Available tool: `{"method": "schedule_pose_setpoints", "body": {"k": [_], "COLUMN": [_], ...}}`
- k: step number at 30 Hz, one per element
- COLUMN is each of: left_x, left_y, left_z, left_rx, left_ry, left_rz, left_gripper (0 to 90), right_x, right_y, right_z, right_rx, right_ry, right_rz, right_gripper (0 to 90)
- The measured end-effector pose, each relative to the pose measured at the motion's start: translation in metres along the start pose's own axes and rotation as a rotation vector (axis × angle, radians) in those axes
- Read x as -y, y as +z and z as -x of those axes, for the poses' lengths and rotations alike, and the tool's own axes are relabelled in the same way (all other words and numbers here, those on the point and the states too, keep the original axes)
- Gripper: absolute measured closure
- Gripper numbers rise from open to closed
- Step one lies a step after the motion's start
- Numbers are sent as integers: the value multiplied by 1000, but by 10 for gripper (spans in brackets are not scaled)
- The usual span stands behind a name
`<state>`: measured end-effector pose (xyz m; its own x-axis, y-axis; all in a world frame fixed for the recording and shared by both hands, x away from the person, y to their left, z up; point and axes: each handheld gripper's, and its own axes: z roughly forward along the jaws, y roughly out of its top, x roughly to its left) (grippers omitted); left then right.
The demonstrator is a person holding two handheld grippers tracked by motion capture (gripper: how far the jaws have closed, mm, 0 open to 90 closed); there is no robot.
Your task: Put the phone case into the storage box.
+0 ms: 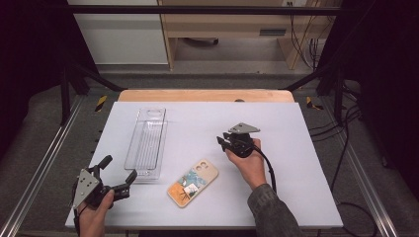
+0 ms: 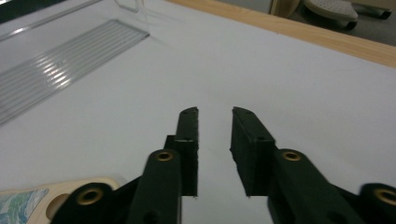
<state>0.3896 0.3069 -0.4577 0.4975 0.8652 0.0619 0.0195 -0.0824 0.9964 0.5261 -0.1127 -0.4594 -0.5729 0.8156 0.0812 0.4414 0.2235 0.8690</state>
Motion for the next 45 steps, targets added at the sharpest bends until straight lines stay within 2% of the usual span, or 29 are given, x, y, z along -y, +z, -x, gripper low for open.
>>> {"method": "schedule_pose_setpoints", "body": {"k": [1,2,3,8,9,11,15,18,19,22,23,26,30,38,40,45], "left_x": [0,0,1,1,1,1,2,2,2,2,2,3,2,0,-1,-1], "left_y": [0,0,1,0,0,0,0,-1,-1,0,0,3,3,-1,-2,-2], "left_z": [0,0,0,2,2,1,1,1,1,1,2,6,10,13,13,15], "left_rx": [0,0,2,7,7,7,5,6,8,9,11,20,25,30,31,20], "left_ry": [0,0,1,4,4,3,-3,-7,-6,-8,-5,3,18,21,21,5], "left_rz": [-4,-4,-8,-13,-13,-14,-16,-15,-17,-17,-21,-39,-45,-46,-47,-66], "left_gripper": [16,16,16,16,16,16,15,15,15,15,15,15,15,14,14,15], "right_x": [0,0,0,2,2,5,11,16,22,30,30,40,51,83,85,86], "right_y": [-5,-5,-13,-32,-32,-45,-63,-71,-81,-91,-91,-107,-118,-125,-126,-135], "right_z": [3,3,7,17,17,24,31,35,40,44,44,49,48,35,34,30], "right_rx": [6,6,20,52,52,69,125,142,151,168,168,191,196,186,183,132], "right_ry": [10,10,32,65,65,90,81,81,80,71,71,57,36,-3,-7,13], "right_rz": [19,19,50,107,107,138,176,188,203,217,217,239,266,291,291,341], "right_gripper": [552,552,437,236,236,163,100,80,73,73,73,71,69,62,60,34]}}
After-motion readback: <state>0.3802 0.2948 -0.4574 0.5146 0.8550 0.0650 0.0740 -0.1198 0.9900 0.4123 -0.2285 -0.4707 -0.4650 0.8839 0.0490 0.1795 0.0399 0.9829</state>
